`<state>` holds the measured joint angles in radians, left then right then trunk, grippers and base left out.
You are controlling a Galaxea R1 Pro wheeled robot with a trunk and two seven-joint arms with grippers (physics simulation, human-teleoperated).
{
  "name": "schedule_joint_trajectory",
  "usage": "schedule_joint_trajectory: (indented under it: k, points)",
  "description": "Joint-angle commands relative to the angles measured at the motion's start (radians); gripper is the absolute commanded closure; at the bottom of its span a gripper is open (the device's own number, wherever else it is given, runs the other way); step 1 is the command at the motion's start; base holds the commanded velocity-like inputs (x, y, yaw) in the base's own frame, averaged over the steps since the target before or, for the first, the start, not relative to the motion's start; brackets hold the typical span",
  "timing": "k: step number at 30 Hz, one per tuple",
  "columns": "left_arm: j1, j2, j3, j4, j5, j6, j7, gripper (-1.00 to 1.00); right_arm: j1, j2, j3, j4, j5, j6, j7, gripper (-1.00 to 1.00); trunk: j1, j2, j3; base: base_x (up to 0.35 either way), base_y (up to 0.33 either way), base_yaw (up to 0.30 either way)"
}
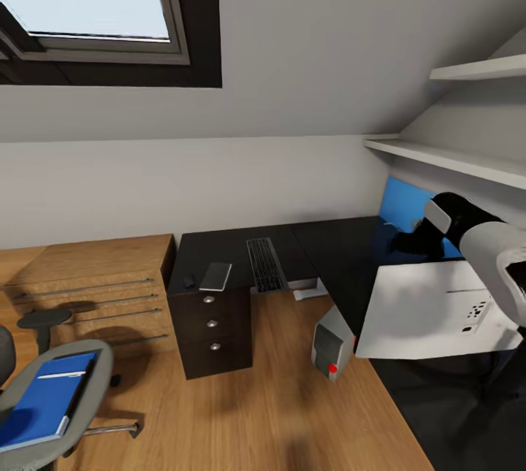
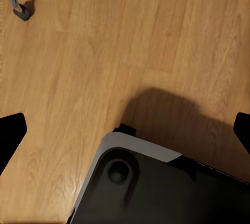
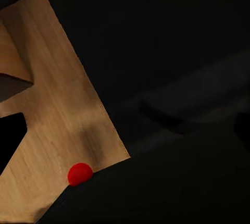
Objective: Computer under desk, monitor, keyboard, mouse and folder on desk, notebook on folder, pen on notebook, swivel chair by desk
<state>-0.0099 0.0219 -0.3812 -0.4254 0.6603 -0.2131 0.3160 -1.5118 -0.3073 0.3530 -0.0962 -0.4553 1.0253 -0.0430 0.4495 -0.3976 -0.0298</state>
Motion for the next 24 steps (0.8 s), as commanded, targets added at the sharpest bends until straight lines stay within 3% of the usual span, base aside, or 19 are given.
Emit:
schedule_joint_trajectory:
  k: [1, 11, 19, 22, 24]
  points:
    - [-0.001, 0.001, -0.008, -0.001, 0.008, -0.004, 0.007, -1.0, -0.001, 0.01, 0.021, -0.002, -0.008, 0.003, -0.005, -1.0, 0.001, -0.002, -0.002, -0.045, 0.0, 0.0]
    - [-0.001, 0.0, -0.008, -0.001, 0.007, -0.005, 0.008, -1.0, -0.001, 0.09, 0.164, -0.004, -0.003, 0.001, -0.004, -1.0, 0.001, -0.002, -0.002, -0.009, 0.0, 0.0]
    - [-0.001, 0.0, -0.008, -0.001, 0.007, -0.005, 0.008, -1.0, -0.001, 0.108, 0.243, -0.004, -0.002, 0.001, 0.005, -1.0, 0.001, -0.002, -0.002, 0.0, 0.0, 0.0]
    - [-0.001, 0.0, -0.008, -0.001, 0.007, -0.005, 0.008, -1.0, -0.001, 0.106, 0.308, -0.004, -0.002, 0.001, 0.078, -1.0, 0.001, -0.002, -0.002, 0.0, 0.0, 0.0]
    - [-0.001, 0.0, -0.008, -0.001, 0.007, -0.005, 0.008, -1.0, -0.001, 0.105, 0.416, -0.004, -0.002, 0.001, 0.195, -1.0, 0.001, -0.002, -0.002, 0.0, 0.0, 0.0]
